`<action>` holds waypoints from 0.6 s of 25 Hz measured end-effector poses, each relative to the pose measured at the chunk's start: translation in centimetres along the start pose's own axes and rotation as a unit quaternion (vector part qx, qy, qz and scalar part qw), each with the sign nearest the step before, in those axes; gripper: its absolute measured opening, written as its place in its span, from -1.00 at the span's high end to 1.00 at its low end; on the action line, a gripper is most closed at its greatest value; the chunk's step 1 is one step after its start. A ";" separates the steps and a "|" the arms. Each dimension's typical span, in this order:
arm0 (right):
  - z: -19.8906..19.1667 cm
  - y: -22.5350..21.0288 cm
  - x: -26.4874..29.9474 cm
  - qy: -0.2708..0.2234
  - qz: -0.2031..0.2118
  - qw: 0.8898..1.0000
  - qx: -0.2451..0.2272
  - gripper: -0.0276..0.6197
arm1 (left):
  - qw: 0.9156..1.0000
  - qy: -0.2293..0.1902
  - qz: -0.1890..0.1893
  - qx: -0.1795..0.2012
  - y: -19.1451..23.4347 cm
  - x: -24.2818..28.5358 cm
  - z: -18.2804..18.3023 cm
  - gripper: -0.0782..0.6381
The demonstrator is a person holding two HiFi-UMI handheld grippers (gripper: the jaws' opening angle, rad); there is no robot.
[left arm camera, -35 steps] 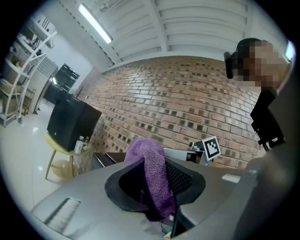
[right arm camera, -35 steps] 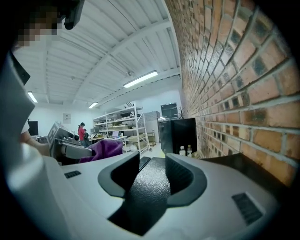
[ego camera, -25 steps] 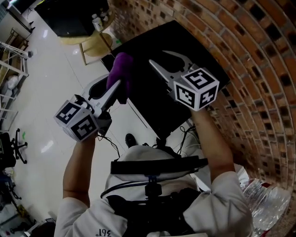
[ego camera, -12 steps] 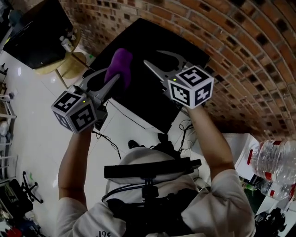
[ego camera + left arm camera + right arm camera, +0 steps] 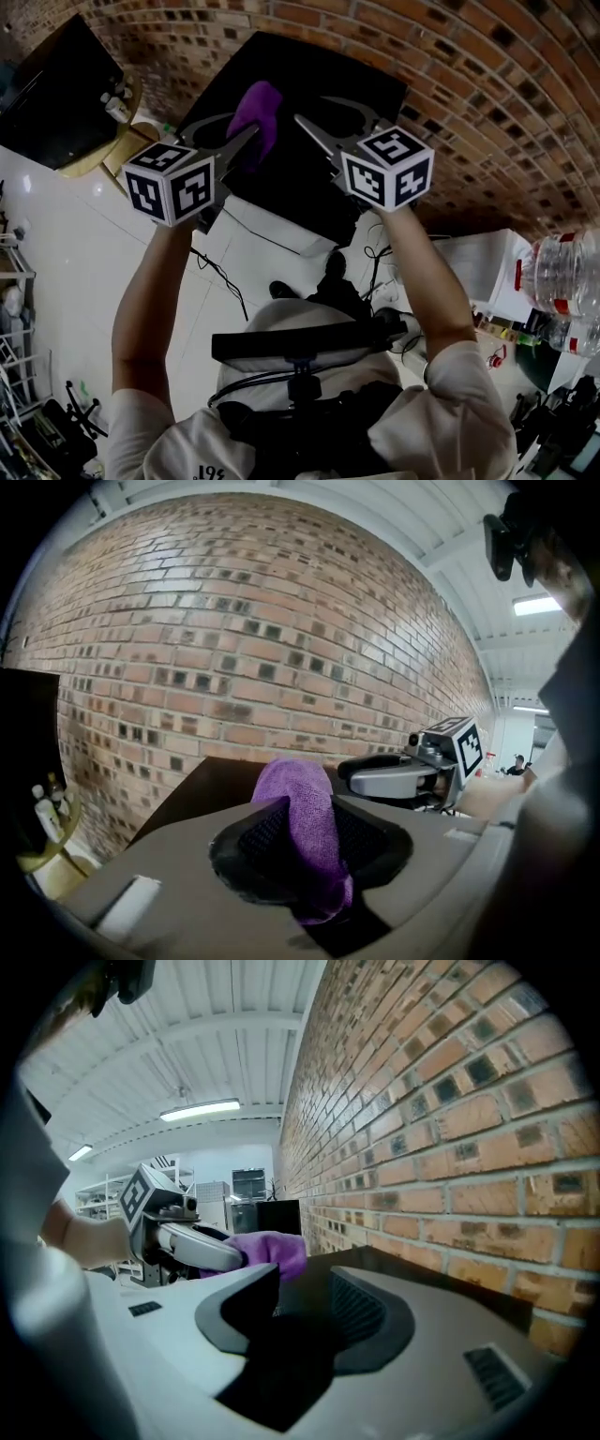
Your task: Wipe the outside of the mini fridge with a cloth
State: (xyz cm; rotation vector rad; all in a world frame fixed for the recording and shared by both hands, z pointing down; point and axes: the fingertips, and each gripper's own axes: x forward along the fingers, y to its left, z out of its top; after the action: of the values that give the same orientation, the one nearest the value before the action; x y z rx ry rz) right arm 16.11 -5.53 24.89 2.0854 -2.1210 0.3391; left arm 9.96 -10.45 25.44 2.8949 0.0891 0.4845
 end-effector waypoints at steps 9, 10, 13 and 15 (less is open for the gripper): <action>-0.8 -1.3 -0.7 0.006 -0.009 1.000 0.006 0.40 | 0.998 0.058 0.019 0.026 0.9 5.8 -0.9 0.42; -0.9 -1.7 -0.6 0.007 -0.008 1.000 0.008 0.40 | 0.997 0.062 0.022 0.025 1.1 6.3 -1.1 0.41; -1.2 -2.4 0.1 0.012 0.000 1.000 0.016 0.40 | 0.997 0.075 0.030 0.017 1.5 7.4 -2.0 0.40; -1.4 -2.7 0.4 0.016 0.009 1.000 0.018 0.40 | 0.996 0.078 0.036 0.014 1.7 7.8 -2.1 0.39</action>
State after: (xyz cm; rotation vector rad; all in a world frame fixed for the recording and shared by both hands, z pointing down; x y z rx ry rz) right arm 18.75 -5.62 26.51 2.0668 -2.1336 0.4124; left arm 16.67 -11.02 30.23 2.8919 0.0166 0.7276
